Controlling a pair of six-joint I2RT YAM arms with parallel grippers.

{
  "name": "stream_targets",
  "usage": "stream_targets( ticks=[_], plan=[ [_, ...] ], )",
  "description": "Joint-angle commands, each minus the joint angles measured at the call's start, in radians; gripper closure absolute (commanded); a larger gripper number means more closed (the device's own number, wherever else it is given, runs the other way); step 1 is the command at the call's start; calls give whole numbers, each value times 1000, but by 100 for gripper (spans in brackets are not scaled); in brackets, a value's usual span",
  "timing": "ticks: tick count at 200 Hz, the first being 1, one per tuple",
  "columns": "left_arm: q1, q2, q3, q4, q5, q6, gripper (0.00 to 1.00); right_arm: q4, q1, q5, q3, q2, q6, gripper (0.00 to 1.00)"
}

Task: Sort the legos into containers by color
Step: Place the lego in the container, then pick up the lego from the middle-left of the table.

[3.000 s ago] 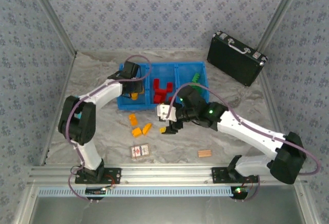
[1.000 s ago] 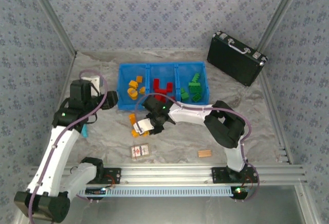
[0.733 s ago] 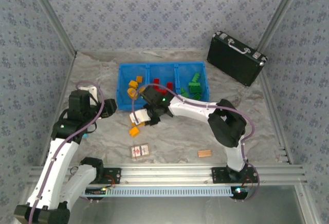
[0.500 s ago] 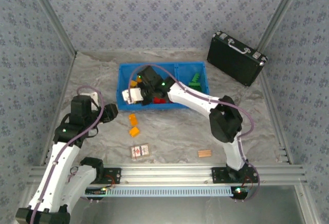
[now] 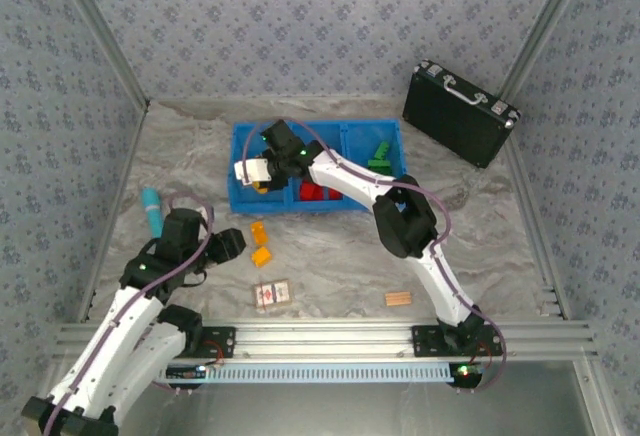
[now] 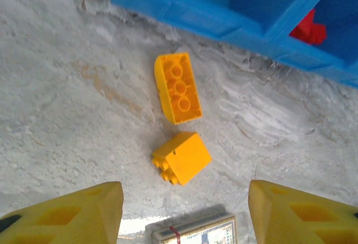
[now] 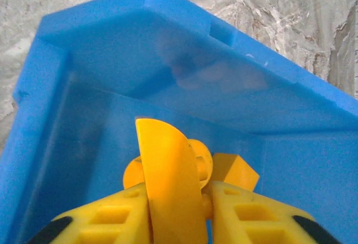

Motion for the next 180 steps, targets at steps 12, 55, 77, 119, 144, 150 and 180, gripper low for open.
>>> stream_targets(
  ticks=[12,55,77,119,144,150,180],
  plan=[
    [-65,86,4,-2,-55,-108,37,-1,-17,17,10,16,-8,53],
    [-190,228,41,3,-118,-164,36,27,-15,15,2,-12,15,44],
    [-234,286,50,46,-138,-204,35,53,-22,-7,-11,-53,68,30],
    [-266,363,87,72,-154,-242,33,194,-34,0,-171,-188,78,16],
    [-269,407,99,81,-154,-267,32,209,-41,28,-239,-241,72,15],
    [-271,420,103,80,-153,-269,32,221,-44,34,-264,-255,70,15],
    [-283,459,119,70,-163,-298,31,322,-64,33,-390,-320,76,16]
  ],
)
